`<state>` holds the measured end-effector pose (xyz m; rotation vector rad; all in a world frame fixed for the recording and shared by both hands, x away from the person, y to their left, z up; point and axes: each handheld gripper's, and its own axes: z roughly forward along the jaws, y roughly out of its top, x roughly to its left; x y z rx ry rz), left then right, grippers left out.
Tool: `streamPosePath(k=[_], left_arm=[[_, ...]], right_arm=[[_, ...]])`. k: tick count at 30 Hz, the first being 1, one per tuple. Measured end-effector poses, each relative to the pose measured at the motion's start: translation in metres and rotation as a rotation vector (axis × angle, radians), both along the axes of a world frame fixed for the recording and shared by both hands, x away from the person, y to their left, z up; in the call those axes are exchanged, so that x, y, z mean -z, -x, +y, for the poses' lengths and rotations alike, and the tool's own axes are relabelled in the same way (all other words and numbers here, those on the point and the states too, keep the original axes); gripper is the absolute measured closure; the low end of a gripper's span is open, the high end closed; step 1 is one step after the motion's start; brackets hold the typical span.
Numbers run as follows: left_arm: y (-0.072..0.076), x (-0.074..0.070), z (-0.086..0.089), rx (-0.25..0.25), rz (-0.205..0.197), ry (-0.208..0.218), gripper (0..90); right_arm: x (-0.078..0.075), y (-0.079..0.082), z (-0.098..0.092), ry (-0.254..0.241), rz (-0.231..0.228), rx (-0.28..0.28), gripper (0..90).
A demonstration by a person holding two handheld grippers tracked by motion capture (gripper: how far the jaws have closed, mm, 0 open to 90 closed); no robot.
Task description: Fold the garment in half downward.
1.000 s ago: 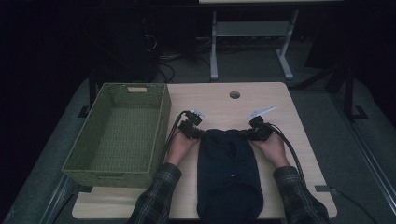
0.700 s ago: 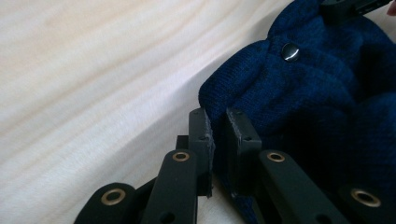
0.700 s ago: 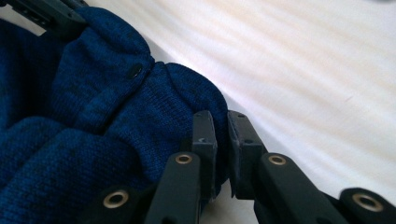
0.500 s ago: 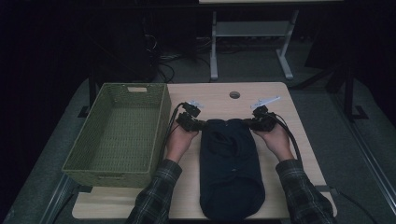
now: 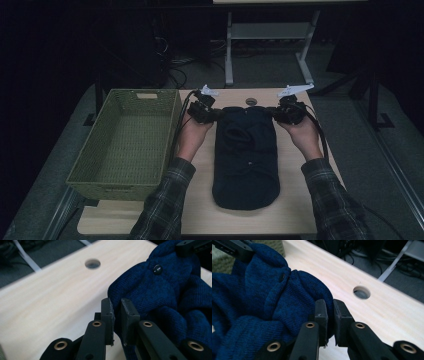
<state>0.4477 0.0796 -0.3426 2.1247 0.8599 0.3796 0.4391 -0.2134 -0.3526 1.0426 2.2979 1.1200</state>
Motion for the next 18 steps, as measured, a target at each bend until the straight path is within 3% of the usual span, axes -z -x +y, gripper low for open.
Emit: streamPosePath(k=[3, 6, 13, 18], left_arm=[[0.002, -0.014, -0.002, -0.005, -0.037, 0.005, 81.7], [0.008, -0.016, -0.004, 0.001, -0.059, 0.003, 81.6], [0.026, 0.002, 0.002, 0.039, -0.031, 0.071, 81.3], [0.039, 0.004, 0.005, 0.08, -0.018, 0.085, 81.3]], right_arm=[[-0.017, 0.0, -0.001, -0.006, -0.032, 0.009, 82.7], [-0.025, 0.004, -0.001, -0.01, -0.057, 0.012, 82.6], [-0.009, 0.028, -0.005, -0.033, -0.069, -0.013, 82.2], [-0.006, 0.041, -0.008, -0.04, -0.073, -0.03, 81.8]])
